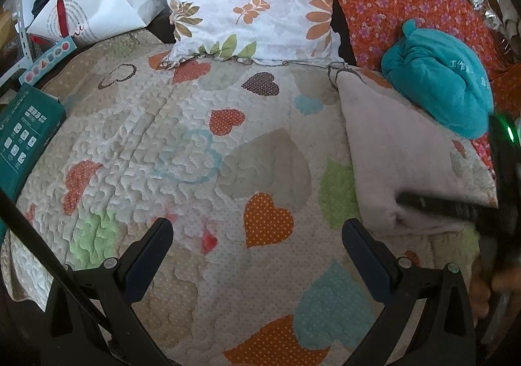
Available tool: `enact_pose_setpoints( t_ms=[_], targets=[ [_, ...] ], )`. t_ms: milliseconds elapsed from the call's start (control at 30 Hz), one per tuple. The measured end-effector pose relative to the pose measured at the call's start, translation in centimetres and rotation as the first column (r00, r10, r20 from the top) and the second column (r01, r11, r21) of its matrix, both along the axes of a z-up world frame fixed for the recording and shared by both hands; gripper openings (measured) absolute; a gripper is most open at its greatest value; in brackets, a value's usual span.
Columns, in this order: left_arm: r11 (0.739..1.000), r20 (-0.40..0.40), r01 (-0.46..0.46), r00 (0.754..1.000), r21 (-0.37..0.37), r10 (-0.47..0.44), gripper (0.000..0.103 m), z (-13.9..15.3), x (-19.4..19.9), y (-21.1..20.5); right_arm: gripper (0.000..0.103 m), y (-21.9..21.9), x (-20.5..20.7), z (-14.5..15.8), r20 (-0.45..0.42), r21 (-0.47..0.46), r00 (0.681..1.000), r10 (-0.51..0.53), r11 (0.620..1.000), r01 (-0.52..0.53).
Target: Fold small clothes
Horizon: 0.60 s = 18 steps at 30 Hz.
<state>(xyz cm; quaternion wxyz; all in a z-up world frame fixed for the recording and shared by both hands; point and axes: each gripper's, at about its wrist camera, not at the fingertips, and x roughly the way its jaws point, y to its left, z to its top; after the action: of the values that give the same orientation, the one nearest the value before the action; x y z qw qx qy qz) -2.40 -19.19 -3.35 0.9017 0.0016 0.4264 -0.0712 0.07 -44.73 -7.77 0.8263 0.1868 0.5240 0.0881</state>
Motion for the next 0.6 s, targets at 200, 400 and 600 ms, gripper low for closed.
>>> enact_pose_setpoints(
  t_ms=[200, 400, 600],
  targets=[
    [1.0, 0.027, 0.01, 1.0, -0.001, -0.01, 0.103, 0.5, -1.0, -0.4, 0.05, -3.2, -5.5, 1.1, -0.02, -0.102, 0.998, -0.057, 0.993, 0.055],
    [0.999, 0.032, 0.021, 0.999, 0.026, -0.022, 0.103, -0.1, -1.6, -1.1, 0.063, -6.6, -8.8, 3.4, 0.12, -0.187, 0.975, -0.187, 0.96, 0.207],
    [0.998, 0.031, 0.05, 0.998, 0.027, -0.05, 0.103, -0.6, -2.0, -2.0, 0.067, -6.9, -9.3, 4.1, 0.157, -0.182, 0.965, -0.209, 0.954, 0.236]
  ],
)
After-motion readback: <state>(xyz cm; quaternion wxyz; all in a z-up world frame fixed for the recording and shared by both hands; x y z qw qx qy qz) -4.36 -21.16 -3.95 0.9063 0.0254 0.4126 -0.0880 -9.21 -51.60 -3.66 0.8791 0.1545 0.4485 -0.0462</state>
